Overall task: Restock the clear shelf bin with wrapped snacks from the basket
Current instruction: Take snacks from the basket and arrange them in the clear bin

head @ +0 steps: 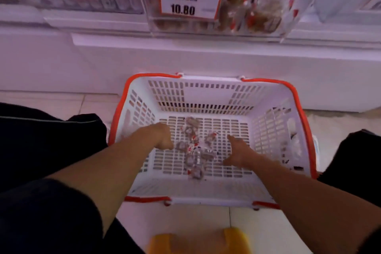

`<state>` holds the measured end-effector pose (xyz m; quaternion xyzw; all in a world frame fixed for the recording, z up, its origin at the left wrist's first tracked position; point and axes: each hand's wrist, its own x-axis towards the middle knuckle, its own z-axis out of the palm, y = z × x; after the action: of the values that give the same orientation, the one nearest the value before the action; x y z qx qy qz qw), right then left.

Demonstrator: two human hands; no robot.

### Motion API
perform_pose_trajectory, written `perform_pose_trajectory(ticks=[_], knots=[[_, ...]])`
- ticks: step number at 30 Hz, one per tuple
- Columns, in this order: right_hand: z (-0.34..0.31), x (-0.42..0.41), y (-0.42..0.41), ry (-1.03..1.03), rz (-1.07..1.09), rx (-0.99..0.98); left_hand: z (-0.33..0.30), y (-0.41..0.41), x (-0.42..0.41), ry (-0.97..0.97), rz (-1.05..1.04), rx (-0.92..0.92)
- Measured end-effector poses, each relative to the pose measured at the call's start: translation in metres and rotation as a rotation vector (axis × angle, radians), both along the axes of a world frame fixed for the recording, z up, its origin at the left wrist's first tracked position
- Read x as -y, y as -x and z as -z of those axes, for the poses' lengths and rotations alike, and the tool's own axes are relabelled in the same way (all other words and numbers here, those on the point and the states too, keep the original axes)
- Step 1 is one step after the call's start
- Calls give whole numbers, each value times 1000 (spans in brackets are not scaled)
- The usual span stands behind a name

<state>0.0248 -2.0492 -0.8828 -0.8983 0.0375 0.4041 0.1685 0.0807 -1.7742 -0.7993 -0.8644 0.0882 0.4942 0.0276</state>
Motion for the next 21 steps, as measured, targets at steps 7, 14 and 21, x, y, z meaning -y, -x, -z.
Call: perform_pose_trajectory(ticks=[7, 14, 21], knots=[[34, -35, -11, 24, -158, 152, 89, 34, 33, 194, -285, 245], [44, -55, -6, 116, -355, 334, 122, 24, 42, 250, -173, 337], [44, -39, -28, -130, -50, 360, 127, 29, 32, 396, -243, 428]])
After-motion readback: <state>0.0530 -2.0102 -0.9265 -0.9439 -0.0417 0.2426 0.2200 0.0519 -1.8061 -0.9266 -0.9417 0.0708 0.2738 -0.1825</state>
